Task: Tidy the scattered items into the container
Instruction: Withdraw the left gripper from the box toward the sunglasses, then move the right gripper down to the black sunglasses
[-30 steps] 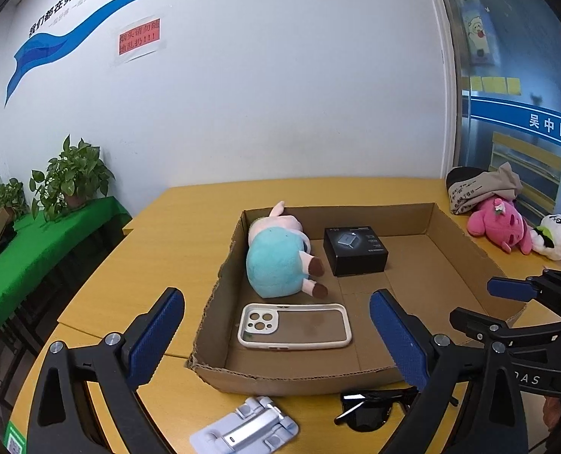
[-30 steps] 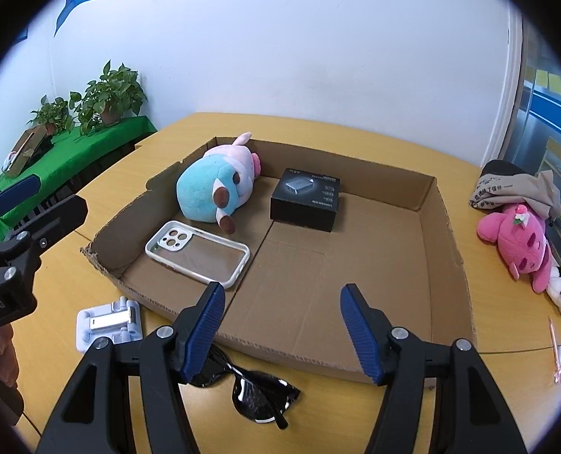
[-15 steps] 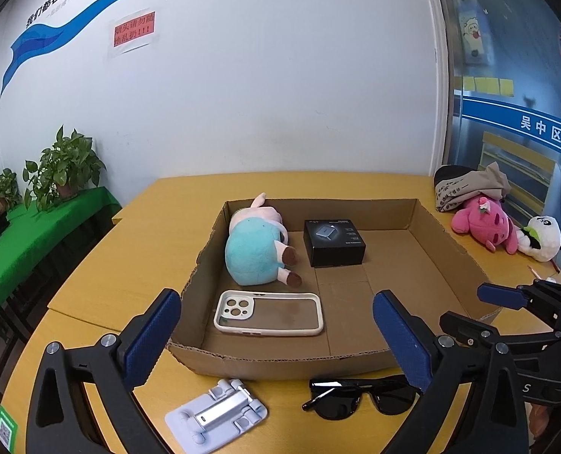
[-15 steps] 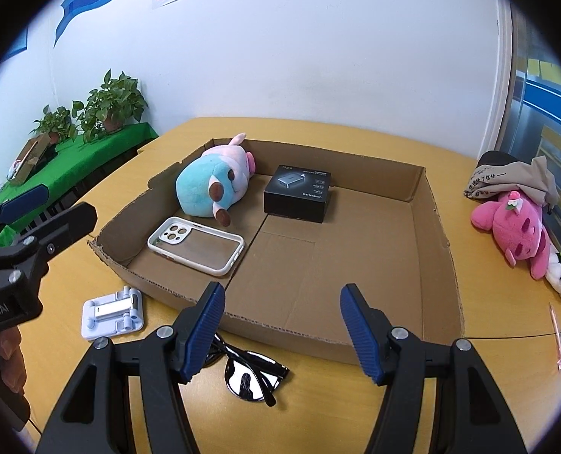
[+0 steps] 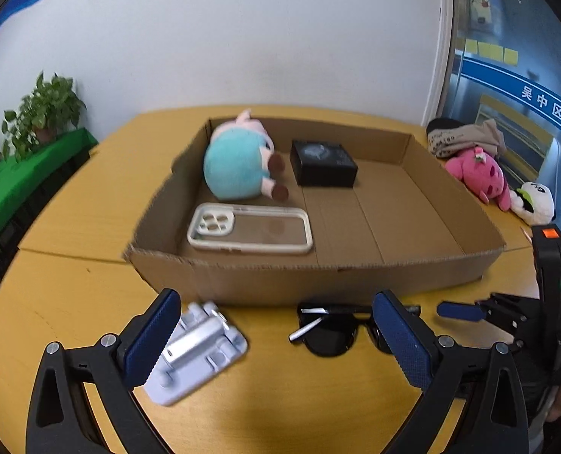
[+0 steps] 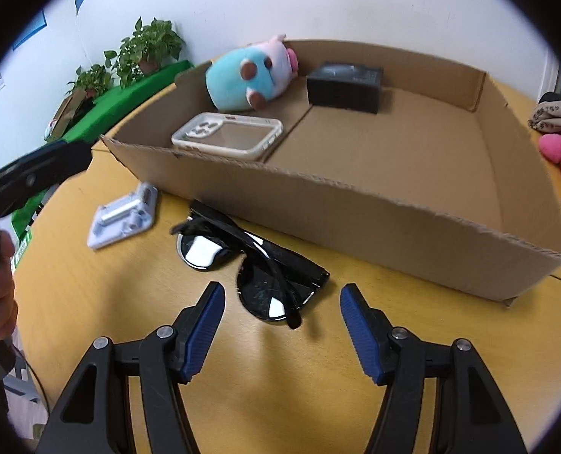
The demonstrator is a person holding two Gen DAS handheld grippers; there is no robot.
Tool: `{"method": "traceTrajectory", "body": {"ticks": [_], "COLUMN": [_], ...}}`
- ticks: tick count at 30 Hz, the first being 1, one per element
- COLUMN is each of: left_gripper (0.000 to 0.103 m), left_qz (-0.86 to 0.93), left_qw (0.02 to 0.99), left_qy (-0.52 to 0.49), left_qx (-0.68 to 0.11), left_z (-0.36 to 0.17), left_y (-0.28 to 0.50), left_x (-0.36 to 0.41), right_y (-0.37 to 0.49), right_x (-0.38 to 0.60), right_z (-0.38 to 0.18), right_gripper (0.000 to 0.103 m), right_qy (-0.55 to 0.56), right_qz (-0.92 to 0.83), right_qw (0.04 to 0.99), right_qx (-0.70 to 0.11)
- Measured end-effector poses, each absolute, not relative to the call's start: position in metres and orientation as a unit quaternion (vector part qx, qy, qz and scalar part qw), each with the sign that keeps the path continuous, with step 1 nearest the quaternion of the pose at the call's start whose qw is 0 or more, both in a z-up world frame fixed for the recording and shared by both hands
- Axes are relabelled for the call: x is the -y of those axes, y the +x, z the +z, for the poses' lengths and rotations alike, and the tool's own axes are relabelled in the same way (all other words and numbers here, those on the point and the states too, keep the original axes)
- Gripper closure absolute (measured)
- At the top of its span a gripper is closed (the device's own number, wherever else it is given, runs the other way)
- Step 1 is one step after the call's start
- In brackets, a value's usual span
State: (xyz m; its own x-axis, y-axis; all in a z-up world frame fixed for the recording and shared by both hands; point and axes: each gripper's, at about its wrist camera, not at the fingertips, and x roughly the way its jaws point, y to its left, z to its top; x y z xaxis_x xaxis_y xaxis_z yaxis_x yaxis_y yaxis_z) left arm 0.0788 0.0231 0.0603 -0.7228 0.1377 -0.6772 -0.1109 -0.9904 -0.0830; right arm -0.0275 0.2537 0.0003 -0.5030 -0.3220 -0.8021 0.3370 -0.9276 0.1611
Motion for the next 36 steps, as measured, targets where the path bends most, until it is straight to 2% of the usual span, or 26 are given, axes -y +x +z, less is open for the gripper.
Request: {"method": "traceTrajectory", "body": {"ticks": [8,17,24,30,36], "left_gripper": [0.0,0.0,0.001,0.001,0.002], "left_qz": [0.912,0.89,0.885,0.88,0.859], "left_qw": [0.081,0.096,0.107,0.11,0.132], "left_qy": [-0.4,-0.435,-0.443,-0.45,-0.472], "left_qx": [0.033,0.095,0.098,0.105,0.147], "left_z": [0.034,0.012,0.009,0.007,-0.004], "left_y": [0.073,0.067,0.066,0.066,0.061], "left_x": [-0.02,-0.001,-0.005,-0.003,0.005], "right_y": [-0.047,-0.012,-0.031,-0.043,-0.02], "right_x": [-0.237,-0.227,-0.23,-0.211,-0.203], "right_z": [-0.014,-0.012,0.002,-0.012,-0.008], "right_gripper": [0.039,0.039,0.039,0.038,0.038], "right_qy": [0.48,0.491,0.463,0.477,0.478], "right_qz": [-0.847,-0.822,-0.847,-0.826,-0.815], "right_qw": [0.227,0.289,0.255,0.29,0.314], "right_qx": [-0.012,-0.004,-0.058,-0.081,-0.092]}}
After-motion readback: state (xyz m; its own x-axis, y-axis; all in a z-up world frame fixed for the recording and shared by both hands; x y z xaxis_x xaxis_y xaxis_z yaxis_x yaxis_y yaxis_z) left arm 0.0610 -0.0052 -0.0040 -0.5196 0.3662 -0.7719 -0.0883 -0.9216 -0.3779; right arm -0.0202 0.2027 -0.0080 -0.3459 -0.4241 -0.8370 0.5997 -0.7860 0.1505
